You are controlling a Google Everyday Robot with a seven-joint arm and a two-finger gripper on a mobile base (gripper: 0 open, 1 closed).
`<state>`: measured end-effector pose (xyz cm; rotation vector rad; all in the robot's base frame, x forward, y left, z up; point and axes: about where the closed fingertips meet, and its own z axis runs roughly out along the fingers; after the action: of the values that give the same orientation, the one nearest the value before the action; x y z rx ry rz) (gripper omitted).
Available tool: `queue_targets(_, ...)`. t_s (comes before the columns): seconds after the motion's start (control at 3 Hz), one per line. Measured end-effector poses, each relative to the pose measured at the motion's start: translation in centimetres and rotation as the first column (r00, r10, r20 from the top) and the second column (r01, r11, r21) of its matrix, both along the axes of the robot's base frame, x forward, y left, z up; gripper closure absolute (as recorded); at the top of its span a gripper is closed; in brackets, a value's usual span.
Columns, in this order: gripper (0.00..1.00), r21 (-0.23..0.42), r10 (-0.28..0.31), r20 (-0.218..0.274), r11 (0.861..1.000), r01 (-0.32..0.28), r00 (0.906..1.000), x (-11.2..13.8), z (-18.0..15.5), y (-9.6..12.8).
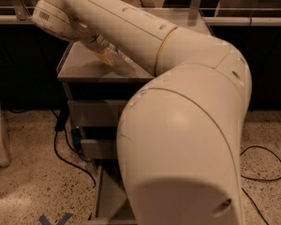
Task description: Pick blue plastic bottle from bottom drawer and place on counter
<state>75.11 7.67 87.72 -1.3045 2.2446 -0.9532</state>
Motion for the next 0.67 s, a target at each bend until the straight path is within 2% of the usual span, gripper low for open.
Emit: queue_targets(0.67, 0.00, 0.000, 0.000, 0.000, 1.000, 0.000, 1.0000, 0.01, 0.00, -0.01)
